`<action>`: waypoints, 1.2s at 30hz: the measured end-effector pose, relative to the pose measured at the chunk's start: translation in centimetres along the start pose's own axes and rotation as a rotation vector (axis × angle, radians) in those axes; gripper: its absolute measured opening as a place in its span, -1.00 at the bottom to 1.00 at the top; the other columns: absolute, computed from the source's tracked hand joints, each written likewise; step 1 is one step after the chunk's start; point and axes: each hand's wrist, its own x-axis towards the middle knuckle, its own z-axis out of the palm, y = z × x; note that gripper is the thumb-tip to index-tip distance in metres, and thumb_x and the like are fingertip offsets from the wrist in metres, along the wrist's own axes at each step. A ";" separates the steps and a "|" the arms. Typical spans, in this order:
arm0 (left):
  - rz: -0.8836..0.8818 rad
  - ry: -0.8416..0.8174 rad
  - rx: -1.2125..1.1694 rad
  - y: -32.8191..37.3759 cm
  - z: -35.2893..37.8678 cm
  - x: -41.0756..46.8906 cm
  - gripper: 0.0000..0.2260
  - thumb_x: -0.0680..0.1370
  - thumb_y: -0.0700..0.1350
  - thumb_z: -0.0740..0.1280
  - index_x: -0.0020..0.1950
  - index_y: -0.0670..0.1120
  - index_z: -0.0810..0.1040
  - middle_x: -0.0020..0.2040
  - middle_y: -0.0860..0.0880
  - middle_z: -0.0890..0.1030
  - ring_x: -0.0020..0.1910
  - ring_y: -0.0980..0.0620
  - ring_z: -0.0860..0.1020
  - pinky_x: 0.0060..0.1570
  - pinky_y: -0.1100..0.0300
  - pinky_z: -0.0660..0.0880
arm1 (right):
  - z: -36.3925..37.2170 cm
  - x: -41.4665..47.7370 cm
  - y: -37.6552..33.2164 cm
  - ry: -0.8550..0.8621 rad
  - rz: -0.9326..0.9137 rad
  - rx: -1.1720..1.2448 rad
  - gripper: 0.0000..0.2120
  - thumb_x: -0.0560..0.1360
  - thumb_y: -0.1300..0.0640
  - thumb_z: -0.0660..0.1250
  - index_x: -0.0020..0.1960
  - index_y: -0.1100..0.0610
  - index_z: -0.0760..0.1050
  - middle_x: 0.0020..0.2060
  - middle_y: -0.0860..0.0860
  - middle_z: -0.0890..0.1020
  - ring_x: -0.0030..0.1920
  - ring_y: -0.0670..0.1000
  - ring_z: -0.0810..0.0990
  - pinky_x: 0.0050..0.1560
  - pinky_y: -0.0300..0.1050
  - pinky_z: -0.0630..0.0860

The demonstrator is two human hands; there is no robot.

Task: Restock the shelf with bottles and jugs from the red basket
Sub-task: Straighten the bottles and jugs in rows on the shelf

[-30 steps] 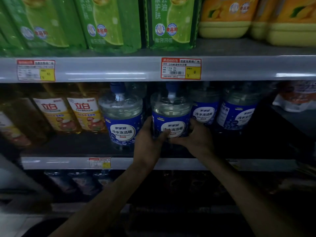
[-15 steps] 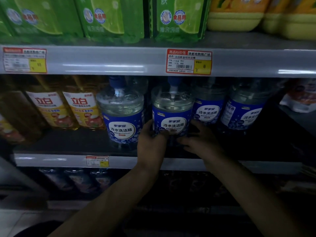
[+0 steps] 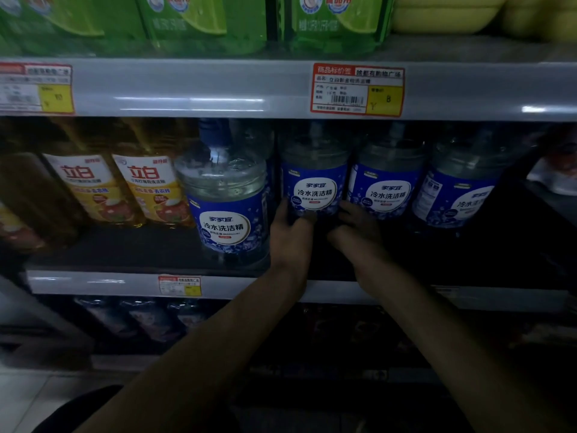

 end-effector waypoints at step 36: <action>0.472 -0.150 0.734 -0.6 1.5 -1.3 -0.32 0.50 0.33 0.41 0.55 0.09 0.39 0.41 0.02 0.57 0.37 0.04 0.54 0.32 0.00 0.55 | -8.8 -1.7 1.1 0.271 -0.280 -0.324 -0.57 0.44 0.02 0.56 0.27 0.01 0.54 -0.10 -0.27 0.56 -0.01 -0.18 0.59 0.00 -0.30 0.49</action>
